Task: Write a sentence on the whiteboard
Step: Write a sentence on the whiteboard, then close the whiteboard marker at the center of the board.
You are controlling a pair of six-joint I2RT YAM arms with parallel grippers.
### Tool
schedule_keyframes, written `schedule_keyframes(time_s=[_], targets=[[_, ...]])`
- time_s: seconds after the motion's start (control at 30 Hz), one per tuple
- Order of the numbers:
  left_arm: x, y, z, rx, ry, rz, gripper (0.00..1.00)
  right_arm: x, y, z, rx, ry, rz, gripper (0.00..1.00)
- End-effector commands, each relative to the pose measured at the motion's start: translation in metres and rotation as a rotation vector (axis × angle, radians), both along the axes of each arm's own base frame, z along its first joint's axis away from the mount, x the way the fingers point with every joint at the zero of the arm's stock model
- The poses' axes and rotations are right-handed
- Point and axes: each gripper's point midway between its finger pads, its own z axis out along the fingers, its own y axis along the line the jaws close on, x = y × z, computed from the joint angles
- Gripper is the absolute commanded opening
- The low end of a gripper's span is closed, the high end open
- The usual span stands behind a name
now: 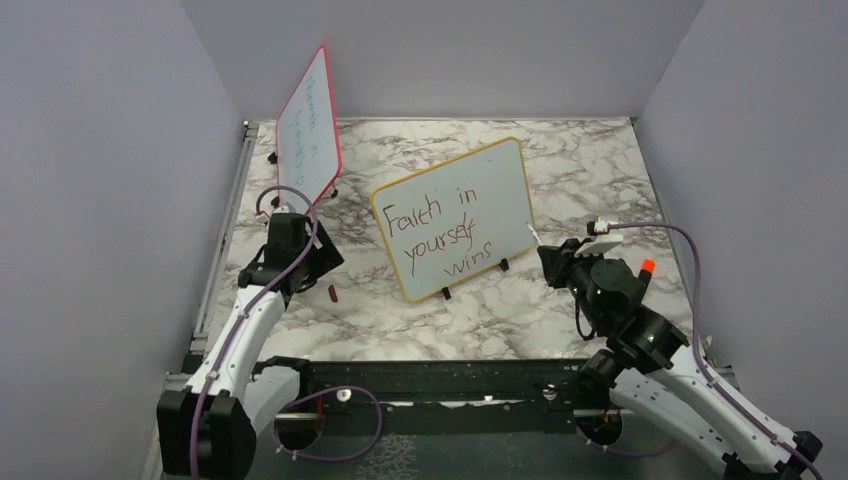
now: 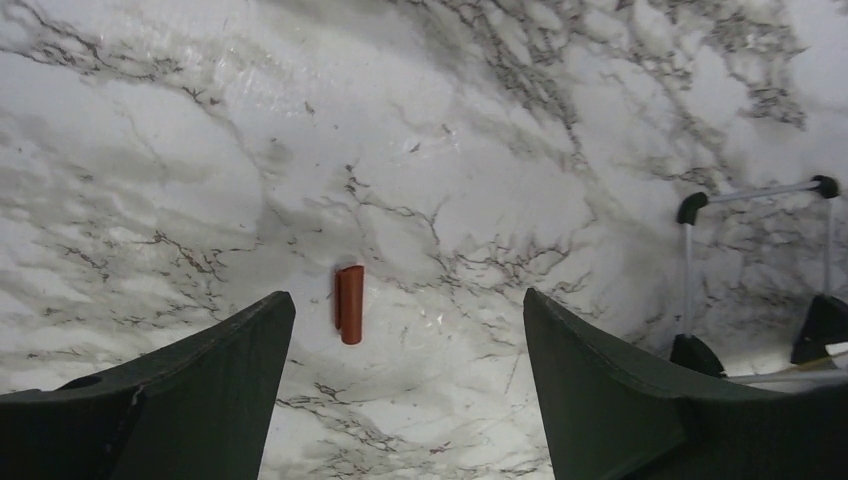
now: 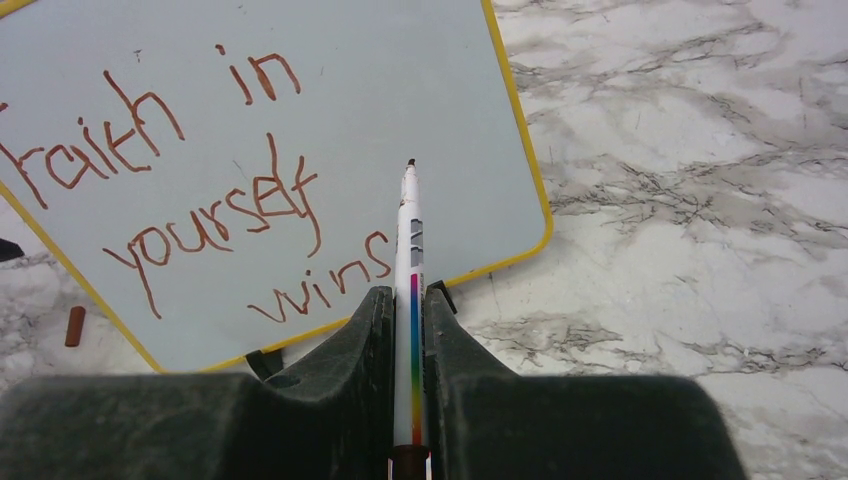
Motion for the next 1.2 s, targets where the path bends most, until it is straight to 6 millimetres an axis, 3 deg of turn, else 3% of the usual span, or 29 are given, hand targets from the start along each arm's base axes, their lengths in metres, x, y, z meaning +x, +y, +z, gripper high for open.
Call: schedule_keyframes(time_s=[0.0,0.3,0.53,1.0,1.17], targets=[[-0.008,0.007,-0.026,0.019,0.136,0.05,0.82,0.0,0.001,0.002,0.02,-0.015,0.004,0.01],[-0.014,0.006,-0.074,0.071,0.356,-0.004,0.56,-0.001,0.002,0.005,0.032,-0.03,0.015,0.01],[-0.013,0.004,-0.081,0.114,0.387,-0.011,0.39,-0.001,0.003,0.004,0.029,-0.029,0.021,0.01],[-0.026,-0.004,-0.107,0.195,0.494,-0.053,0.31,0.001,0.003,0.003,0.02,-0.028,0.016,0.01],[-0.033,-0.012,-0.112,0.188,0.526,-0.084,0.11,0.001,0.003,0.005,0.023,-0.031,0.015,0.01]])
